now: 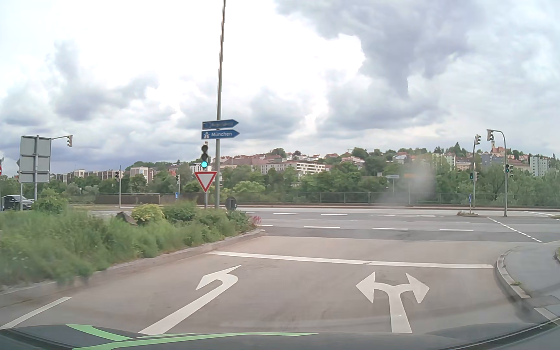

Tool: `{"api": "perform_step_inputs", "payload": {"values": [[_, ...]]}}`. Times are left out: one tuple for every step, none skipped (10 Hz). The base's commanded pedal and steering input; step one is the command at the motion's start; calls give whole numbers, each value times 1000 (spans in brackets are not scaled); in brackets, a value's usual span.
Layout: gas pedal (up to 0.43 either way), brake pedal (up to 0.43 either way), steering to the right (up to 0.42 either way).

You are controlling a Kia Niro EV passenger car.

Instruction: Follow the waypoints while adhering to traffic rules and regulations

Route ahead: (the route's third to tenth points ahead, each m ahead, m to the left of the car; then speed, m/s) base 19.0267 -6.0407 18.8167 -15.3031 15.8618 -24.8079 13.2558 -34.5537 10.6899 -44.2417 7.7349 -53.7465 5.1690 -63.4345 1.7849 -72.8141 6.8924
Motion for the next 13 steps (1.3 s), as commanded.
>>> {"api": "perform_step_inputs", "payload": {"values": [[0, 0, 185], [0, 0, 197], [0, 0, 207], [0, 0, 221], [0, 0, 235], [0, 0, 249], [0, 0, 260], [0, 0, 267], [0, 0, 274], [0, 0, 281], [0, 0, 286], [0, 0, 293], [0, 0, 297]]}}
